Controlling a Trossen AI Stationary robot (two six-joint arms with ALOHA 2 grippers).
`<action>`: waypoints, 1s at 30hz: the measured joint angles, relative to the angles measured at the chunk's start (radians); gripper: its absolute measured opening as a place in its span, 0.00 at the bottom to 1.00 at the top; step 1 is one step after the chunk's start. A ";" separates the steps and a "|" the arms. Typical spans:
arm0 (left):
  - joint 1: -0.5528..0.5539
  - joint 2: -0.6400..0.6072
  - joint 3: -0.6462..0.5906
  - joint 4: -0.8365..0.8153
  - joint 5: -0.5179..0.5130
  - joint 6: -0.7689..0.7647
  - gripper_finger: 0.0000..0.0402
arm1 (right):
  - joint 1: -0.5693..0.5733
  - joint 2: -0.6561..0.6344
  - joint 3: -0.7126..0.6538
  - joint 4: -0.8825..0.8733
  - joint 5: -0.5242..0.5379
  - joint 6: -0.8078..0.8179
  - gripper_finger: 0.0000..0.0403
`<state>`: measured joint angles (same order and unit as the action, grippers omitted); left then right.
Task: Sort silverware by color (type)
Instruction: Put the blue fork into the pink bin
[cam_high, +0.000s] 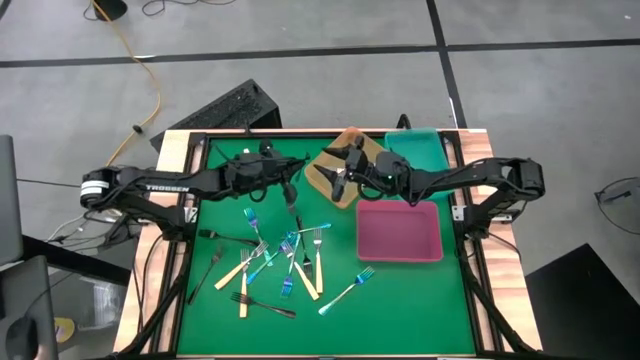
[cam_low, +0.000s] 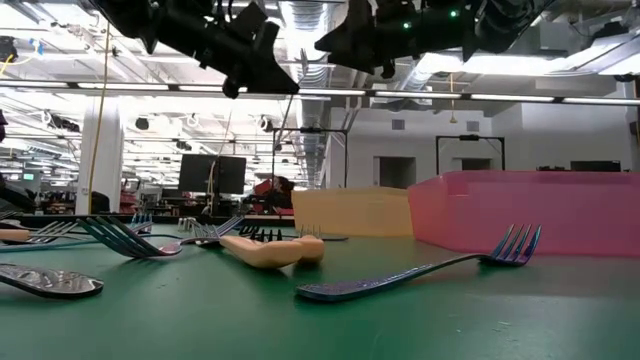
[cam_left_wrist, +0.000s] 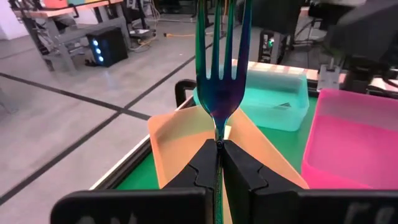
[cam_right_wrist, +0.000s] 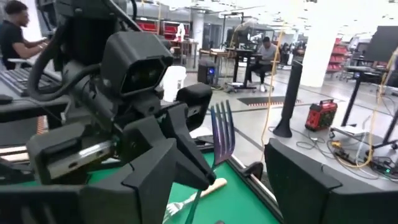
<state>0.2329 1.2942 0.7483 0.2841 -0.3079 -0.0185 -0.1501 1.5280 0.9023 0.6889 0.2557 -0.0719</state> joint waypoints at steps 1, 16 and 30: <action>0.000 0.008 0.000 0.012 -0.007 0.000 0.00 | 0.000 0.000 0.003 -0.004 0.002 0.000 0.66; -0.027 0.066 0.000 0.146 -0.032 0.047 0.00 | -0.001 0.000 0.024 -0.019 0.016 0.000 0.66; -0.050 0.129 0.027 0.209 -0.076 0.067 0.00 | -0.003 0.018 0.025 -0.008 0.036 -0.004 0.66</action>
<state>0.1832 1.4235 0.7749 0.4928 -0.3835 0.0482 -0.1535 1.5455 0.9272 0.6814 0.2912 -0.0761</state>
